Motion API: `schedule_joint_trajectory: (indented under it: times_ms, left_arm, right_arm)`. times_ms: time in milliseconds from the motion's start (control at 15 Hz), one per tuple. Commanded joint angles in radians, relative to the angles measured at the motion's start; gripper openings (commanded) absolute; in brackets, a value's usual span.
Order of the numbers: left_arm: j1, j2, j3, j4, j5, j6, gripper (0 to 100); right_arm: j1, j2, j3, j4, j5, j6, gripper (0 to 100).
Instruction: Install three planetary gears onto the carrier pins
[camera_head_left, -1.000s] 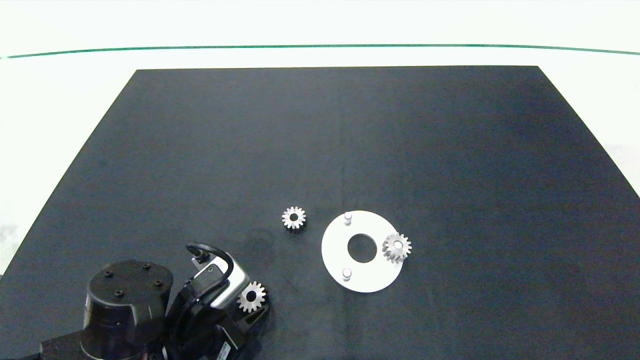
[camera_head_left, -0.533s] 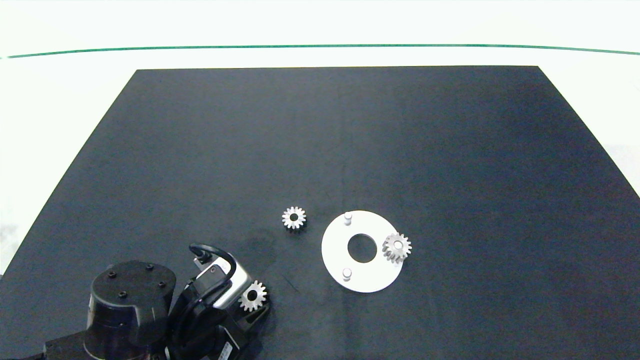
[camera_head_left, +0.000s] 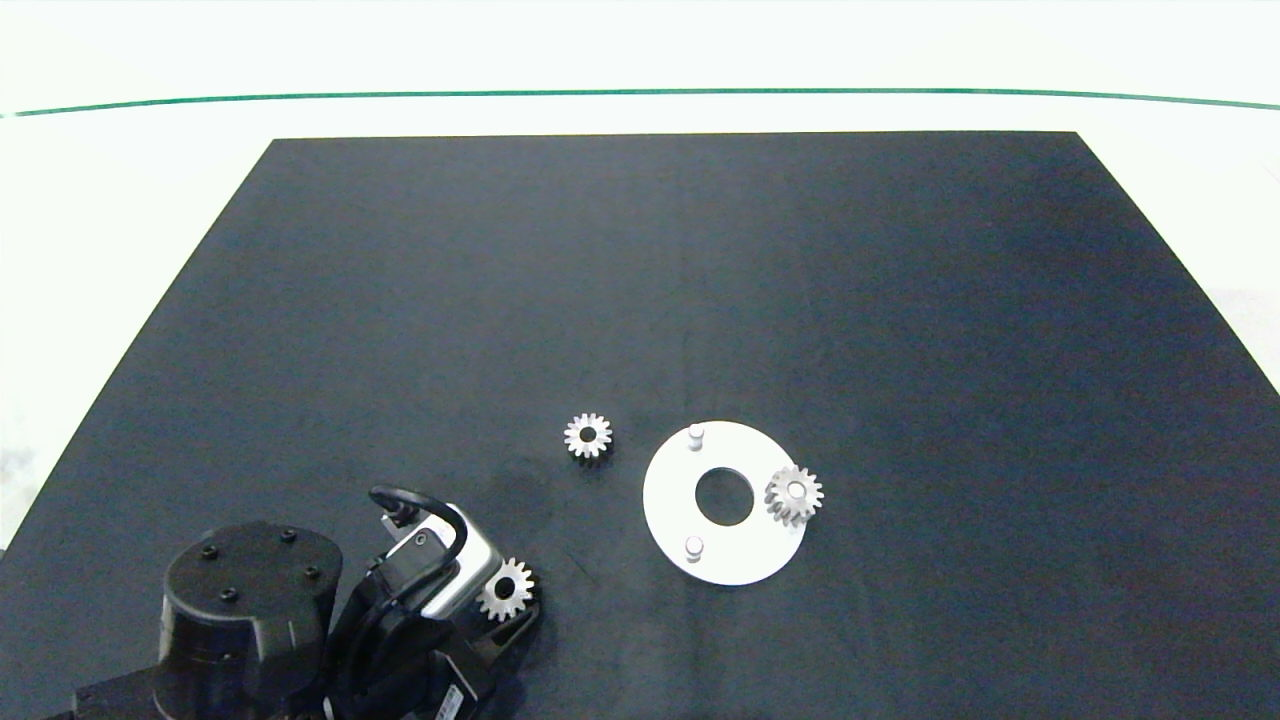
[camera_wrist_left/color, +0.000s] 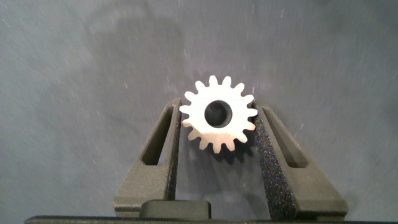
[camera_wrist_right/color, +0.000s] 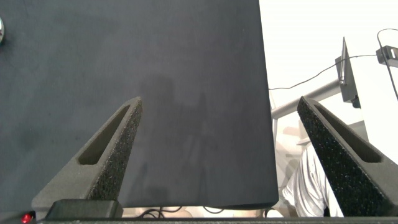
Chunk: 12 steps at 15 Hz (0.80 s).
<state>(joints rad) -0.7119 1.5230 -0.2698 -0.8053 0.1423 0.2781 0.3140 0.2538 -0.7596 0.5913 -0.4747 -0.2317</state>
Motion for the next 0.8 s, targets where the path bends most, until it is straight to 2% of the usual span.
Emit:
schedule_joint_trajectory:
  times_ms: [67, 200, 267, 333, 400, 533, 667, 800]
  left_arm:
    - [-0.023, -0.020, -0.028, 0.000, 0.002, 0.000, 13]
    - [-0.034, -0.021, -0.043, 0.002, 0.002, 0.000, 13]
    - [-0.061, -0.020, -0.057, 0.006, 0.003, 0.001, 13]
    - [-0.080, -0.015, -0.075, 0.012, 0.003, 0.001, 13]
    - [-0.101, -0.012, -0.105, 0.032, 0.014, 0.001, 13]
    - [-0.162, -0.010, -0.192, 0.146, 0.095, 0.004, 13]
    - [-0.201, -0.009, -0.244, 0.215, 0.108, 0.009, 13]
    - [-0.205, -0.009, -0.307, 0.295, 0.123, 0.029, 13]
  right_arm:
    - [-0.004, -0.011, 0.025, 0.018, -0.004, -0.001, 100]
    - [-0.003, -0.013, 0.031, 0.064, -0.002, -0.001, 100]
    - [-0.003, -0.015, 0.042, 0.108, -0.002, 0.002, 100]
    - [-0.001, -0.013, 0.060, 0.119, -0.001, 0.003, 100]
    - [-0.001, -0.015, 0.074, 0.119, -0.001, 0.003, 100]
    - [-0.003, -0.016, 0.078, 0.120, -0.001, 0.003, 100]
    - [-0.003, -0.016, 0.078, 0.120, -0.002, 0.003, 100]
    - [-0.003, -0.021, 0.080, 0.125, -0.002, 0.002, 100]
